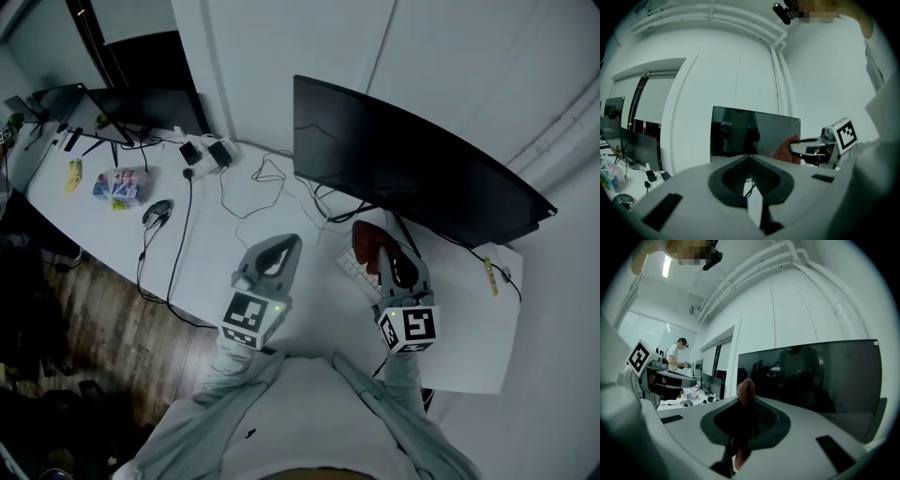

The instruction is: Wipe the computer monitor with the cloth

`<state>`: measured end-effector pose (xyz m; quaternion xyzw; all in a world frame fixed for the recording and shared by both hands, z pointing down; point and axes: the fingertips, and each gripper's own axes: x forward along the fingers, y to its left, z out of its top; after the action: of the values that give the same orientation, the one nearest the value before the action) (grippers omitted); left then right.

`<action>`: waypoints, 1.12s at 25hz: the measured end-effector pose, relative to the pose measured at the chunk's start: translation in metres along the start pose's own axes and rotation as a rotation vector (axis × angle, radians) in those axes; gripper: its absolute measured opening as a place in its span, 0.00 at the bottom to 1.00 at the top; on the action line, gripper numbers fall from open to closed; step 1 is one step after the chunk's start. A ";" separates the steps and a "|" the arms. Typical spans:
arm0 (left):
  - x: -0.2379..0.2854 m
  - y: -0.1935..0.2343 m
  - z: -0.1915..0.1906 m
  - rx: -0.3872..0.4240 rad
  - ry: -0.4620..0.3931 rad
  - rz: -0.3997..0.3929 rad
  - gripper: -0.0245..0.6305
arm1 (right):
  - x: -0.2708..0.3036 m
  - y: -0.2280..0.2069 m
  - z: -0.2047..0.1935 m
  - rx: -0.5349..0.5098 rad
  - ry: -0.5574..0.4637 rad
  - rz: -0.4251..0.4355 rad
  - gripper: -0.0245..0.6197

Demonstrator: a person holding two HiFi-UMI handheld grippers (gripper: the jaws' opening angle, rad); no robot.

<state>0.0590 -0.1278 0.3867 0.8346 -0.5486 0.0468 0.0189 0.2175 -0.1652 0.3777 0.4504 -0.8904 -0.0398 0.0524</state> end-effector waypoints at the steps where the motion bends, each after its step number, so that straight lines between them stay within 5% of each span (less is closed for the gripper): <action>1: -0.001 0.004 0.000 -0.002 0.004 0.001 0.07 | 0.006 0.003 0.003 -0.003 -0.003 0.006 0.10; 14: 0.003 0.059 0.012 -0.001 -0.001 -0.017 0.07 | 0.112 0.043 0.079 -0.134 -0.133 0.022 0.10; 21: 0.012 0.092 0.023 -0.001 -0.008 -0.028 0.07 | 0.182 0.071 0.135 -0.333 -0.195 0.028 0.10; 28: 0.017 0.117 0.026 0.005 -0.005 -0.045 0.07 | 0.228 0.087 0.169 -0.598 -0.217 -0.058 0.10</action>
<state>-0.0405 -0.1919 0.3597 0.8468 -0.5297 0.0459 0.0164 -0.0080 -0.2932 0.2338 0.4331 -0.8265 -0.3490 0.0862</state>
